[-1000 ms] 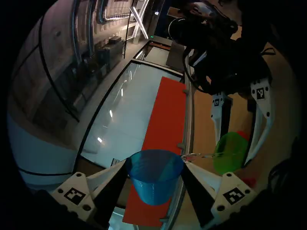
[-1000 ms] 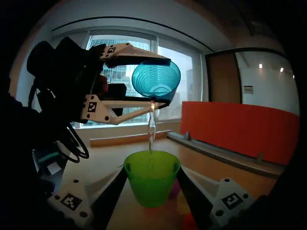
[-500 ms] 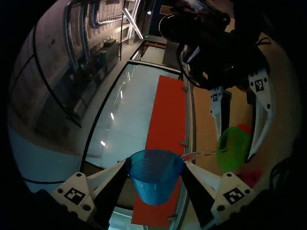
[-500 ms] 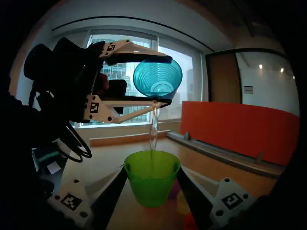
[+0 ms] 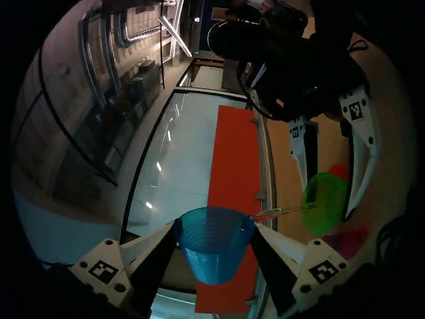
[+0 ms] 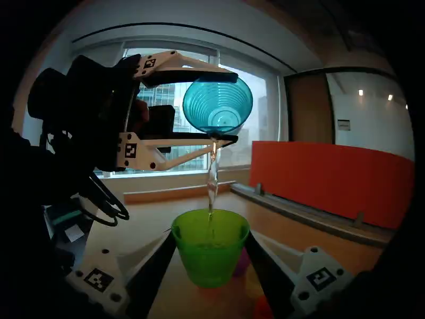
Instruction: Pour water
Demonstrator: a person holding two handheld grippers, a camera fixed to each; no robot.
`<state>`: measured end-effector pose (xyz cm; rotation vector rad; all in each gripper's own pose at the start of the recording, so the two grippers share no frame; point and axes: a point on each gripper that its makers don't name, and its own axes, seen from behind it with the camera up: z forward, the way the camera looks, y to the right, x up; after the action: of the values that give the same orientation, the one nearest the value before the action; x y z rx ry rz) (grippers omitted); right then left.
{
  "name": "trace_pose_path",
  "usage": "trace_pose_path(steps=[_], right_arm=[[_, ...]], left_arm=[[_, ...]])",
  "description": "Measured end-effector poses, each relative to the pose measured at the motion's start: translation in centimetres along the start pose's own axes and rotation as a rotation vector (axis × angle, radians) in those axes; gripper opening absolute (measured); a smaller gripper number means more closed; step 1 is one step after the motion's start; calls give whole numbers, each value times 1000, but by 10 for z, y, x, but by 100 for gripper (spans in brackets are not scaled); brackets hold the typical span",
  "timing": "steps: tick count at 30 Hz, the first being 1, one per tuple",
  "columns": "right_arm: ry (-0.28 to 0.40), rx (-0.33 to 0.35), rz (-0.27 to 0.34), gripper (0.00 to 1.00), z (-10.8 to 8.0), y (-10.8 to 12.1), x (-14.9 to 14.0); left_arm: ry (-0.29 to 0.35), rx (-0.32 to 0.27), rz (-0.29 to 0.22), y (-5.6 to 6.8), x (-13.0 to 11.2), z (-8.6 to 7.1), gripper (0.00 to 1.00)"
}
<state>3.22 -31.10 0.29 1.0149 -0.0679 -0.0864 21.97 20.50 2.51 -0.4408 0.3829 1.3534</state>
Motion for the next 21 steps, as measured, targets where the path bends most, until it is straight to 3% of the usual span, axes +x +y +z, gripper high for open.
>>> trace_pose_path(steps=[11,21], right_arm=[[4,-5,0,90,-1,1,1],[6,-8,2,90,-1,2,1]], left_arm=[[5,19,70,-7,6,0,89],[6,37,147,-4,12,0,89]])
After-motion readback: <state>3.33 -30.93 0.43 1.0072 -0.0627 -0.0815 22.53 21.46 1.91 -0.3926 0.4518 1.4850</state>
